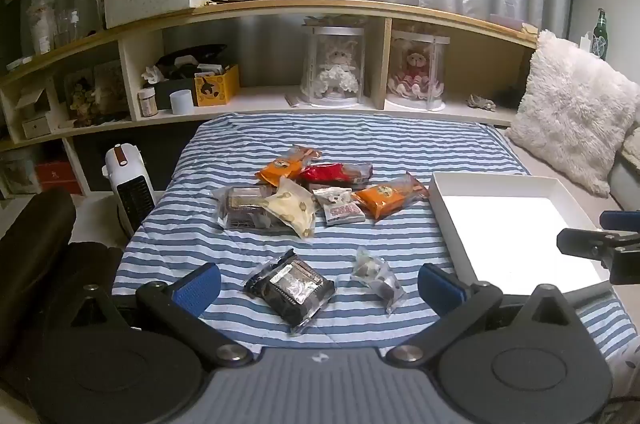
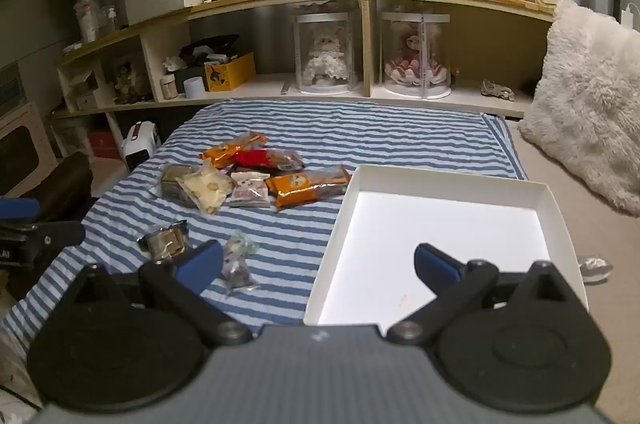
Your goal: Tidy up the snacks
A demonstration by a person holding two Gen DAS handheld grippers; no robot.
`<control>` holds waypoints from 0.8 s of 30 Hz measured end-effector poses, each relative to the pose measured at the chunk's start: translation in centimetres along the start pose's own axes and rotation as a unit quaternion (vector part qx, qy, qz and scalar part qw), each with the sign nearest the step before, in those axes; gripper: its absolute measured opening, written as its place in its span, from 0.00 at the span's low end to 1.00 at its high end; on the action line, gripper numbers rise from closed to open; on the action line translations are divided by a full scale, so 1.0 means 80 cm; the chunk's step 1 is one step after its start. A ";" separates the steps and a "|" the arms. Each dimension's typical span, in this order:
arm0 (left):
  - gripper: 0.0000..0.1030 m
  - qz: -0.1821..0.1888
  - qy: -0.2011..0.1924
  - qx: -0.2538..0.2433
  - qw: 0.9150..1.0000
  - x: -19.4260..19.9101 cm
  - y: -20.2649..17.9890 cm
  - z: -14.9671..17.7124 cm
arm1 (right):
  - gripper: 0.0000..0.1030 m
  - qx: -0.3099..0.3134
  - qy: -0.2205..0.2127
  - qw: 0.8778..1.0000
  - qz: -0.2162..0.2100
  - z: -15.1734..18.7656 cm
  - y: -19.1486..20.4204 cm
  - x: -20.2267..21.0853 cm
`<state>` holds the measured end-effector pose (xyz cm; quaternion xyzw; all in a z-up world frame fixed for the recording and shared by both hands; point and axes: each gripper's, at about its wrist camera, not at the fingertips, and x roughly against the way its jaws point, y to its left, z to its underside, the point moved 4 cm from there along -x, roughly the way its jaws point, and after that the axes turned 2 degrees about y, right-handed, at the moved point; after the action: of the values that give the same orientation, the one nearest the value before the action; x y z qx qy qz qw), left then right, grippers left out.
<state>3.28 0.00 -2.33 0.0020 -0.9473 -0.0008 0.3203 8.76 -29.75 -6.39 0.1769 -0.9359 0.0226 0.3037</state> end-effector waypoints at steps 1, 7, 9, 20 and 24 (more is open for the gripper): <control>1.00 -0.001 -0.001 0.000 1.000 0.000 0.000 0.000 | 0.99 -0.001 0.000 1.000 -0.001 0.000 0.000 0.000; 1.00 -0.001 -0.001 0.003 1.000 0.000 0.000 0.000 | 0.99 0.002 0.004 1.000 -0.003 -0.001 -0.001 -0.001; 1.00 0.000 -0.002 0.004 1.000 0.001 -0.001 0.000 | 0.99 0.004 0.004 1.000 -0.002 0.001 0.001 0.000; 1.00 0.003 0.000 0.005 1.000 -0.001 -0.006 0.006 | 0.99 0.009 0.011 1.000 -0.003 0.000 0.002 -0.002; 1.00 0.003 0.000 0.006 1.000 -0.001 -0.007 0.007 | 0.99 0.009 0.011 1.000 -0.003 0.000 0.002 -0.002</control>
<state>2.98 -0.59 -2.84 0.0008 -0.9473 0.0063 0.3204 8.81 -29.59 -6.48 0.1825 -0.9317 0.0316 0.3125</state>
